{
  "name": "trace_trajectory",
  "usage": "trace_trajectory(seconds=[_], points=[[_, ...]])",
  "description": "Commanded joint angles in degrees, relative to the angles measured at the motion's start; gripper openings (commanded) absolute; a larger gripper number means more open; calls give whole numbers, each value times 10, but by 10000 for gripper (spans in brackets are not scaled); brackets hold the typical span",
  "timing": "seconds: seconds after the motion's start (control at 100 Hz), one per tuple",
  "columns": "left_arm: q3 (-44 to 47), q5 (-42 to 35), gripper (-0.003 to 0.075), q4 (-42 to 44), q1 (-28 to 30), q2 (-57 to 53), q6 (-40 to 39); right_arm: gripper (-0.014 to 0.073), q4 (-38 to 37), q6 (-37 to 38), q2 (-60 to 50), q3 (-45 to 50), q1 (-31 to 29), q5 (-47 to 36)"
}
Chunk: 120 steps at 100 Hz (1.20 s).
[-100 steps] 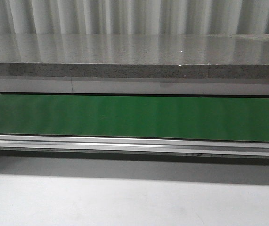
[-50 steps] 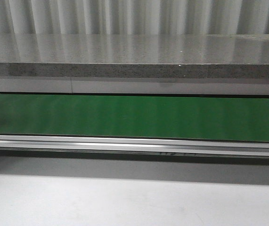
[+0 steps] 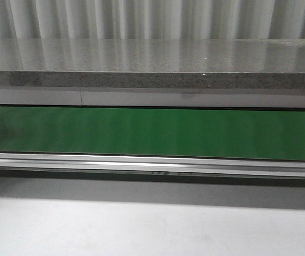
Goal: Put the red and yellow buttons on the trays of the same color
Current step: 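Carry the yellow button onto the belt and open the left gripper, then lower the left gripper onto a red button in the cluster and grasp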
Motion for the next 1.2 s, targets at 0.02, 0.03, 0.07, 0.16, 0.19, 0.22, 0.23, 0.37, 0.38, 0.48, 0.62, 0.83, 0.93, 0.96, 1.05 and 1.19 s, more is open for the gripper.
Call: trace_trajectory(seconds=[0.02, 0.03, 0.07, 0.16, 0.19, 0.22, 0.23, 0.37, 0.38, 0.48, 0.62, 0.83, 0.93, 0.96, 1.05, 1.19], points=[[-35, -27, 596, 12, 5, -26, -17, -66, 0, -5, 7, -14, 0, -38], [-36, -27, 596, 14, 7, -26, -19, -66, 0, -5, 7, -14, 0, -38], [-43, -24, 596, 16, 18, -26, -21, -66, 0, -5, 7, -14, 0, -38], [-53, -11, 595, 16, 51, -26, -21, -66, 0, -5, 7, -14, 0, -38], [-54, -5, 594, 16, 64, -26, -21, -66, 0, -5, 7, -14, 0, -38], [-54, 0, 591, 16, 72, -26, -21, -66, 0, -5, 7, -14, 0, -38], [-54, 1, 589, 16, 77, -26, -21, -66, 0, -5, 7, -14, 0, -38], [-54, 35, 580, 16, 131, -15, -19, -66, 0, -5, 7, -14, 0, -38], [-54, 36, 580, 16, 133, -14, -18, -66, 0, -5, 7, -14, 0, -38], [-54, 47, 571, 14, 163, 2, -3, -66, 0, -5, 7, -14, 0, -38], [-54, 53, 564, 13, 194, 31, 1, -66, 0, -5, 7, -14, 0, -38], [-55, 40, 564, 23, 212, 81, 10, -66, 0, -5, 7, -14, 0, -38], [-55, 9, 564, 22, 214, 100, 10, -66, 0, -5, 7, -14, 0, -38], [-56, -3, 564, 21, 214, 106, 10, -66, 0, -5, 7, -14, 0, -38], [-70, -18, 564, 17, 214, 129, 10, -66, 0, -5, 7, -14, 0, -38], [-108, -25, 564, 15, 214, 171, 10, -66, 0, -5, 7, -14, 0, -38]])
